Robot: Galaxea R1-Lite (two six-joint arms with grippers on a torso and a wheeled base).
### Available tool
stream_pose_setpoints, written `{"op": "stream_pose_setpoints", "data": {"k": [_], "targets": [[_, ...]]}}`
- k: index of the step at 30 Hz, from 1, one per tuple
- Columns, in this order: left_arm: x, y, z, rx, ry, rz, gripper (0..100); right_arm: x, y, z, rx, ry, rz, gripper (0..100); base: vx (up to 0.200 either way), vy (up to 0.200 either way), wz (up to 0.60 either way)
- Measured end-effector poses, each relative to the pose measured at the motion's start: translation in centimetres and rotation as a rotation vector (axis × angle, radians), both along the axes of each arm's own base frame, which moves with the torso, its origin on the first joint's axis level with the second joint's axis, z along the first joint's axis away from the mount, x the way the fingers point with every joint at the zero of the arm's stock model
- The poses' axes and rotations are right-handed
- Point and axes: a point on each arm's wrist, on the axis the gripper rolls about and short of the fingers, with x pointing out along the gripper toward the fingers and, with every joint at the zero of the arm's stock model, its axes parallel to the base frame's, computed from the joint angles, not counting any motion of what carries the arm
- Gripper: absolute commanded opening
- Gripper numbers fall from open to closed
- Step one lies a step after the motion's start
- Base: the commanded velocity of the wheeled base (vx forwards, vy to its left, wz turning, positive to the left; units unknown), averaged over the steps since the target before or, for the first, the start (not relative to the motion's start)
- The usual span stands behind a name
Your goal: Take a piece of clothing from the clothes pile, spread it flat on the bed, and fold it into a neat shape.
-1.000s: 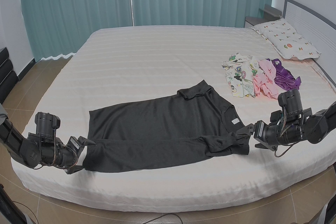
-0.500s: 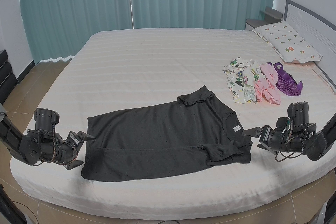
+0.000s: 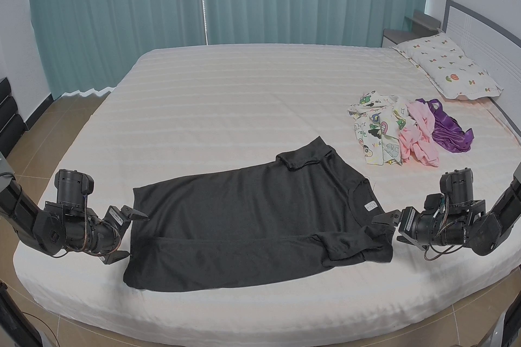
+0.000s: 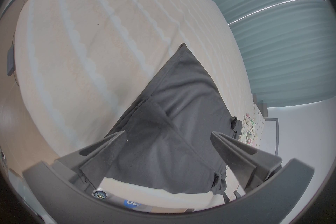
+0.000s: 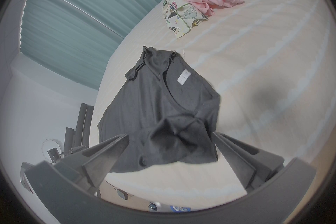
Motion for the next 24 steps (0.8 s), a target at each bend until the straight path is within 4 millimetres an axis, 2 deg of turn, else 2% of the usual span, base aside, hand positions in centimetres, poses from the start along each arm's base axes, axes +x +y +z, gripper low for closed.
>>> {"op": "stream_pose_setpoints", "data": {"k": [2,12,20,24], "targets": [[0.0,0.0,-0.1,0.002,0.002,-0.001,100,0.0,0.0,0.0,-0.001,0.000,0.000,100,0.200,0.000,0.00],[-0.4,0.3,0.2,0.052,-0.016,-0.035,100,-0.1,-0.1,0.1,0.000,-0.004,-0.003,100,0.000,0.000,0.00],[-1.5,1.6,0.9,0.229,-0.098,-0.202,100,-0.1,-0.1,0.2,0.000,-0.004,-0.001,100,0.000,0.000,0.00],[-1.7,2.0,0.8,0.230,-0.136,-0.317,100,-0.2,0.0,0.1,-0.001,-0.002,0.001,100,0.000,0.000,0.00]]}}
